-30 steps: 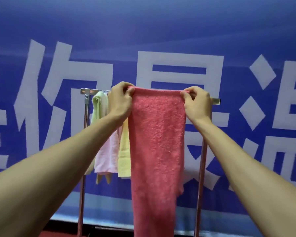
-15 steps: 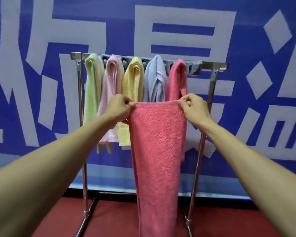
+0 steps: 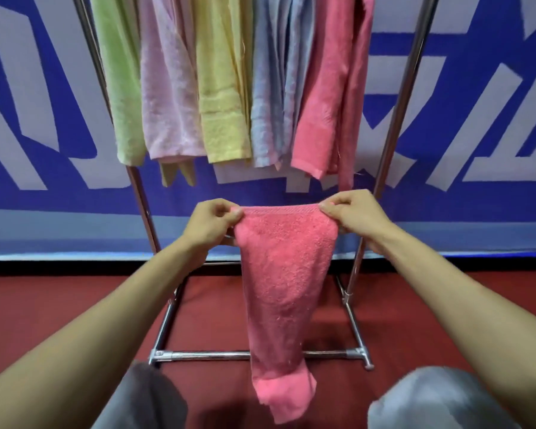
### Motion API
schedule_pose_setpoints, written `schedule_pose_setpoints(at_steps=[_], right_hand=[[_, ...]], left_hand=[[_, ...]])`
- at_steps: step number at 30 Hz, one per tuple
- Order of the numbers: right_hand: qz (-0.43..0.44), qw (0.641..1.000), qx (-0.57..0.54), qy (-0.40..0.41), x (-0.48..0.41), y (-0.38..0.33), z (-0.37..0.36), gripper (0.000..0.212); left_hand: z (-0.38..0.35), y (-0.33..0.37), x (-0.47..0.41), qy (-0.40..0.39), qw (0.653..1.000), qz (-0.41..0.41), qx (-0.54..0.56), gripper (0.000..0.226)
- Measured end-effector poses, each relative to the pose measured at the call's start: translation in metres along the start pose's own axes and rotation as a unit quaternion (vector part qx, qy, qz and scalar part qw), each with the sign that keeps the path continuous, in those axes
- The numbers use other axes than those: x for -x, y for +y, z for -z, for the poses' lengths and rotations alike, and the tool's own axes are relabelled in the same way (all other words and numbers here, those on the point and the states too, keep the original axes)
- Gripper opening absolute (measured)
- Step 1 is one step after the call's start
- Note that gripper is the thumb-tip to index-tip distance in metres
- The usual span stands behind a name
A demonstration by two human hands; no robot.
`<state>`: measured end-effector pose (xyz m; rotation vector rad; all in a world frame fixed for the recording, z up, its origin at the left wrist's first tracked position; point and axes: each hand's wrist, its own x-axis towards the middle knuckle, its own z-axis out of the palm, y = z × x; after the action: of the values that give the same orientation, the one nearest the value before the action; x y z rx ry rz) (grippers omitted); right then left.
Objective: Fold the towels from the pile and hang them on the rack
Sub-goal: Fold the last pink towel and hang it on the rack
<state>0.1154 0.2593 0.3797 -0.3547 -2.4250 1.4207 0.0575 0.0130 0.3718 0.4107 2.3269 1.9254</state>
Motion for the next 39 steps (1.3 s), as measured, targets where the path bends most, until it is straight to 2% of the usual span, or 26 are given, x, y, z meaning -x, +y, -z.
schedule_pose_setpoints(at_steps=[2, 5, 8, 10, 15, 22, 28, 35, 39], right_hand=[[-0.057, 0.995, -0.08, -0.004, 0.007, 0.015, -0.016, 0.013], [-0.151, 0.964, -0.22, -0.016, 0.016, 0.031, -0.038, 0.011], [-0.204, 0.94, -0.27, -0.033, 0.021, 0.045, -0.056, 0.006], [-0.207, 0.934, -0.288, -0.043, 0.02, 0.046, -0.064, 0.002], [-0.168, 0.935, -0.308, -0.057, 0.023, 0.034, -0.073, 0.019], [-0.154, 0.935, -0.302, -0.099, 0.047, 0.027, -0.084, 0.013], [-0.143, 0.933, -0.313, -0.108, 0.057, 0.026, -0.076, 0.015], [-0.13, 0.941, -0.299, -0.094, 0.06, 0.027, -0.076, 0.015], [-0.12, 0.95, -0.274, -0.084, 0.062, 0.027, -0.076, 0.016]], left_hand=[[-0.005, -0.023, 0.001, 0.008, 0.999, 0.032, 0.011, 0.014], [-0.014, -0.053, 0.004, 0.001, 0.989, 0.113, 0.1, 0.017], [-0.023, -0.069, 0.008, 0.02, 0.961, 0.187, 0.201, 0.017], [-0.029, -0.068, 0.004, 0.041, 0.945, 0.203, 0.255, 0.021], [-0.036, -0.049, 0.006, 0.031, 0.957, 0.149, 0.248, 0.014], [-0.061, -0.053, 0.032, 0.017, 0.981, 0.093, 0.167, 0.023], [-0.068, -0.053, 0.042, 0.036, 0.994, 0.032, 0.099, 0.003], [-0.07, -0.058, 0.044, 0.003, 1.0, -0.008, 0.02, 0.018], [-0.072, -0.058, 0.047, -0.017, 0.997, 0.027, 0.064, 0.042]])
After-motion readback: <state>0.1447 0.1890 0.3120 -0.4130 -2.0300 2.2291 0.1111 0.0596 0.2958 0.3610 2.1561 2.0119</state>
